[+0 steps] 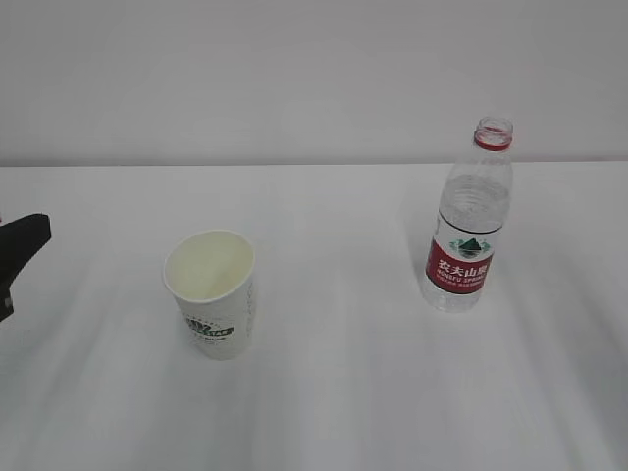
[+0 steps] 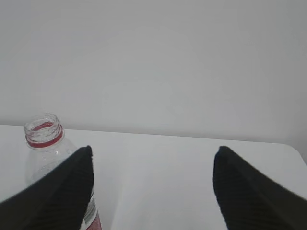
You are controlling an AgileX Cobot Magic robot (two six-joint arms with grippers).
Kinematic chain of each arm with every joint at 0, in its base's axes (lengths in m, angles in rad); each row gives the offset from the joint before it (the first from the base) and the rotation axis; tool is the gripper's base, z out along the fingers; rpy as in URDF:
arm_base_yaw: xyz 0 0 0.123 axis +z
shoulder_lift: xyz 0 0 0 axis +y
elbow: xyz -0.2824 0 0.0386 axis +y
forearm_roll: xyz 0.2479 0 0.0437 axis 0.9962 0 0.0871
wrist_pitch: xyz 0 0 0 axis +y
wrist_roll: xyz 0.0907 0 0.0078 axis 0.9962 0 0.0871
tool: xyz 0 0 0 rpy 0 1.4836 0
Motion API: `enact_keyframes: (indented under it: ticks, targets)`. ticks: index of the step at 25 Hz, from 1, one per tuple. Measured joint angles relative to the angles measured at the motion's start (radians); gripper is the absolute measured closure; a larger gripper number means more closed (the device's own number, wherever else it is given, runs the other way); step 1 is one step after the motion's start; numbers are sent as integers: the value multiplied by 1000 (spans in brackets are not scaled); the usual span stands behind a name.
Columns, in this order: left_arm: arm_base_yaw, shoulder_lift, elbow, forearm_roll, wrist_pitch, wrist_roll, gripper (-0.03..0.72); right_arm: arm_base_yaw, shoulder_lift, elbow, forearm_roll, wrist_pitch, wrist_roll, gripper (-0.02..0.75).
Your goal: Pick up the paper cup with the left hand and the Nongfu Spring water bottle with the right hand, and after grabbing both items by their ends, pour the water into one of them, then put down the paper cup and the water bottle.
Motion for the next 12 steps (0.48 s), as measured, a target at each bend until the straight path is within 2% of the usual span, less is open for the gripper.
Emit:
enact_keyframes:
  ticks: [12]
  targets:
    - [0,0,0,-13,-10,0,313,0,68,0,-26,0,20,150]
